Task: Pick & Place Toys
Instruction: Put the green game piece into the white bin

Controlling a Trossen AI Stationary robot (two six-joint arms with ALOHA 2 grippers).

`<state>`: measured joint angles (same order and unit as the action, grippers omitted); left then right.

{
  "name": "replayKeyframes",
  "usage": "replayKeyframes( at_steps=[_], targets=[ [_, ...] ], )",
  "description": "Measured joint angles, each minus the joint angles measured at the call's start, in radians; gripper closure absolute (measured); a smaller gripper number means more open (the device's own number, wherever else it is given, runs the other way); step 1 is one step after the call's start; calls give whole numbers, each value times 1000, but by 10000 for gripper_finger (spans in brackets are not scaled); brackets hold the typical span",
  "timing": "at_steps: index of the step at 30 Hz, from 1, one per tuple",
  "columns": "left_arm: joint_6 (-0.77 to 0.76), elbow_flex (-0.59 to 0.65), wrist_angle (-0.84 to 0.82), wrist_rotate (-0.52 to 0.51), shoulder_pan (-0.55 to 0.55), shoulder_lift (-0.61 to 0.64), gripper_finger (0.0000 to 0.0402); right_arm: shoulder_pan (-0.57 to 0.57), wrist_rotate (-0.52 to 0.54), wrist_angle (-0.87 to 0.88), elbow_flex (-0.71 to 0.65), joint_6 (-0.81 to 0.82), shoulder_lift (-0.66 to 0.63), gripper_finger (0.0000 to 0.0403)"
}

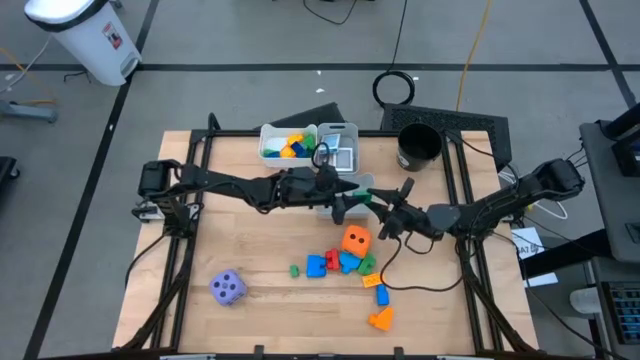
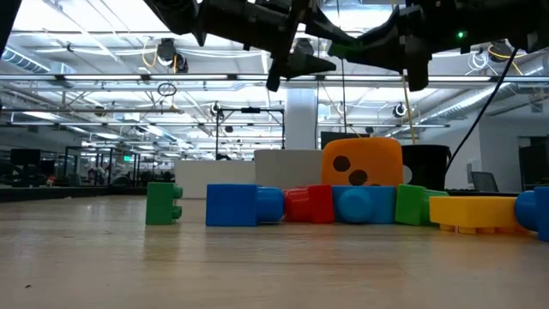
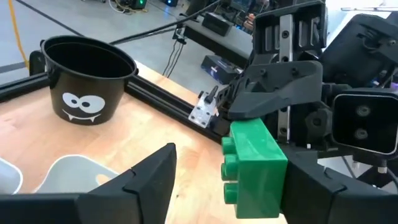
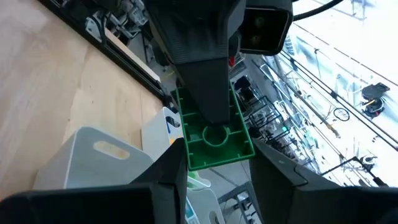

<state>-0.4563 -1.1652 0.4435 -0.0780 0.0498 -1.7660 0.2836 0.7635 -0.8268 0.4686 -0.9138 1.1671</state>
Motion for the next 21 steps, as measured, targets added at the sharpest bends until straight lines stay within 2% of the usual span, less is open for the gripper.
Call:
replayKeyframes(
  at_steps=[6,13,17,21],
  targets=[
    [-2,0,3,42,0,0,202,0,0,-15,0,-5,0,295],
    [37,0,3,51,6,0,305,0,0,0,0,74,0,270],
    [87,0,-26,43,21,21,305,0,24,22,0,290,-1,250],
    [128,0,-98,-97,24,58,305,0,51,131,0,445,-23,236]
  ],
)
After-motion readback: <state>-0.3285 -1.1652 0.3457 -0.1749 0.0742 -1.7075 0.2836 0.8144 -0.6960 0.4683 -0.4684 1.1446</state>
